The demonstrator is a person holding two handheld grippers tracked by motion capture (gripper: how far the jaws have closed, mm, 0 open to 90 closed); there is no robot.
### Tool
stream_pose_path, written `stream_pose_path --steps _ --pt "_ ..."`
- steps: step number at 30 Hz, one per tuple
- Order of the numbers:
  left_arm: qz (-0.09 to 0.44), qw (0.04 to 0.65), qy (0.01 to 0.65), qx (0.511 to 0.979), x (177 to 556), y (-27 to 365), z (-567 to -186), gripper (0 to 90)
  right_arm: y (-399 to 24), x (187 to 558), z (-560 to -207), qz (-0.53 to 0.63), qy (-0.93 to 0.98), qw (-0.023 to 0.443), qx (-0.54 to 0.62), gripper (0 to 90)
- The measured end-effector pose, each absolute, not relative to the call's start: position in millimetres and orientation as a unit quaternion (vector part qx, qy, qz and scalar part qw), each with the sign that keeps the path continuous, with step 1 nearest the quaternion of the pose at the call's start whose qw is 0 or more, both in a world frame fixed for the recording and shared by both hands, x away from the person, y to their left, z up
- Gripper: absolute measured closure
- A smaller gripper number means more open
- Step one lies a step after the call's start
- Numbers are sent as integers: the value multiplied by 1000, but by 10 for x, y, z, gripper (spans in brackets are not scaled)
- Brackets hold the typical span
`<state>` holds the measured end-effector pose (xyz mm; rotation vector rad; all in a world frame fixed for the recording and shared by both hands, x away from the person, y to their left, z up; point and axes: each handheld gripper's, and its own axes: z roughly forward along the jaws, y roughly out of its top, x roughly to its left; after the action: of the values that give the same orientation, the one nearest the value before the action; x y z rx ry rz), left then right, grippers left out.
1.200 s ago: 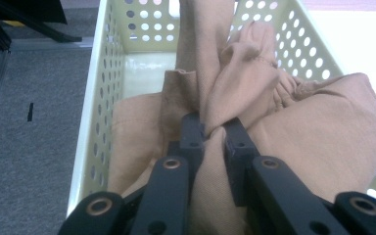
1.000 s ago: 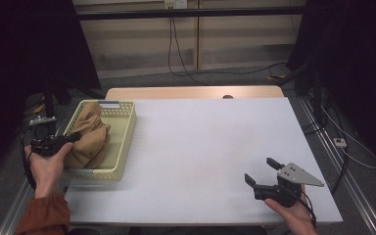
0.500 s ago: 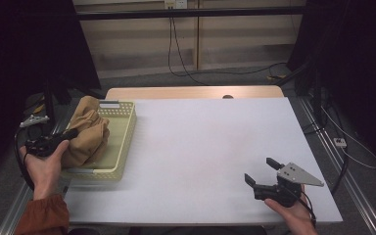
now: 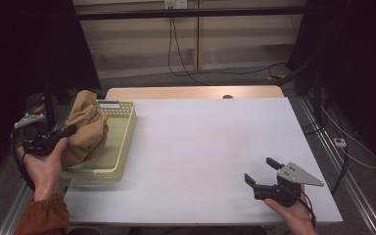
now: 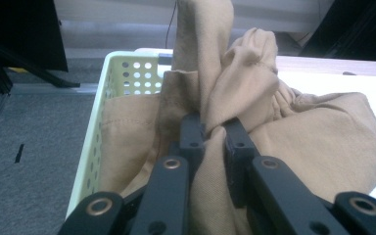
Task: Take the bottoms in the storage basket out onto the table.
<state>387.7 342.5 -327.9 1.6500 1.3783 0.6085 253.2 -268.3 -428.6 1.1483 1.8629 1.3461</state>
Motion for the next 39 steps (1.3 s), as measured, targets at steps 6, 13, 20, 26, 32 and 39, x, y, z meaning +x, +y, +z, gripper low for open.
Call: stream_pose_path --steps 6,13,20,26,32,39 --pt "227 462 548 659 3865 3397 -3258 828 -2683 2534 -4287 503 696 282 429 68" --pt "246 463 535 663 3814 3315 -3174 828 -2676 2539 -4285 503 695 282 428 67" --pt "267 478 525 652 3744 3291 -3106 828 -2680 2538 -4284 505 695 282 427 68" --pt "284 488 515 645 3671 3278 -3017 828 -2680 2536 -4283 505 695 282 427 68" --pt "298 493 505 643 3596 3257 -2914 828 -2679 2536 -4282 505 696 282 426 68" --pt "313 505 485 642 3529 3186 -2829 828 -2680 2536 -4283 505 695 282 427 67"
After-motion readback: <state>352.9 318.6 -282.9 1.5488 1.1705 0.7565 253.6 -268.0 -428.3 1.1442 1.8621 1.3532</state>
